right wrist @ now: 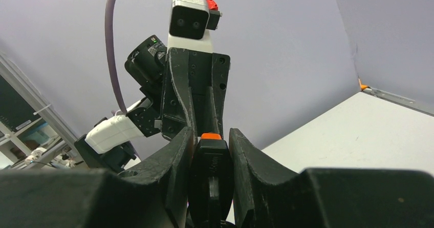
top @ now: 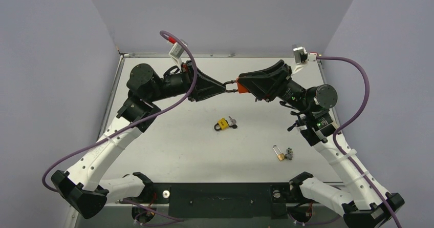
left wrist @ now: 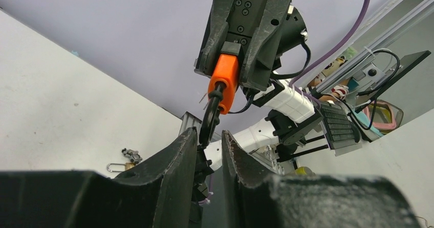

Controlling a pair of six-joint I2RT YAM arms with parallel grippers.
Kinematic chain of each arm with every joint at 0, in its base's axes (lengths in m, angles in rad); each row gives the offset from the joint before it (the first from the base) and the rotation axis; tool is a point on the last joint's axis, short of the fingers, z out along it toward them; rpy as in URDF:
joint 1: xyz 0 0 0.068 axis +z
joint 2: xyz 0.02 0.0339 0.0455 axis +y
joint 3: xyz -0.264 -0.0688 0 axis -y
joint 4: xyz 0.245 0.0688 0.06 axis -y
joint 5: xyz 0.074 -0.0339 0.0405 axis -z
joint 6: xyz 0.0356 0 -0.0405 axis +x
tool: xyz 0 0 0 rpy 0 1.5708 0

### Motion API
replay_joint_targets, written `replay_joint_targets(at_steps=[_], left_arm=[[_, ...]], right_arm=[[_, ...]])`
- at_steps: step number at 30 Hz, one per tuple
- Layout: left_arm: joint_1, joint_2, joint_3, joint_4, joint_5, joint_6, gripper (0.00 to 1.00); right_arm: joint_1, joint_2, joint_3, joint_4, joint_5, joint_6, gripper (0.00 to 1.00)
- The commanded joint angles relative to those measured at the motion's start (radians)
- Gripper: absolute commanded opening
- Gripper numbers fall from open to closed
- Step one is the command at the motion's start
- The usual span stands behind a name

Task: Lock with the key
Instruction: Lock the lock.

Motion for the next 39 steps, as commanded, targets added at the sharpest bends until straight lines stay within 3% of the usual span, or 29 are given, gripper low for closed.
replay_joint_targets(at_steps=[1,4,6,7,17,39], left_arm=[[0.005,0.012,-0.007,0.079,0.028,-0.031,0.21],[0.005,0.014,-0.012,0.091,0.03,-0.039,0.15],[0.005,0.015,-0.012,0.092,0.029,-0.041,0.02],[0.005,0.014,-0.012,0.099,0.028,-0.044,0.0],[-0.048,0.047,-0.007,0.181,0.018,-0.084,0.0],[-0.056,0.105,0.07,0.318,-0.085,-0.258,0.0]], right_arm=[[-0.005,0.001,0.009,0.106,0.0,0.017,0.0],[-0.005,0.003,0.007,0.111,0.0,0.02,0.0],[-0.004,0.004,0.005,0.113,0.0,0.02,0.0],[-0.004,0.005,0.003,0.113,-0.001,0.02,0.0],[0.019,0.025,-0.015,0.137,-0.003,0.031,0.0],[0.14,0.064,-0.035,-0.087,0.126,-0.197,0.0]])
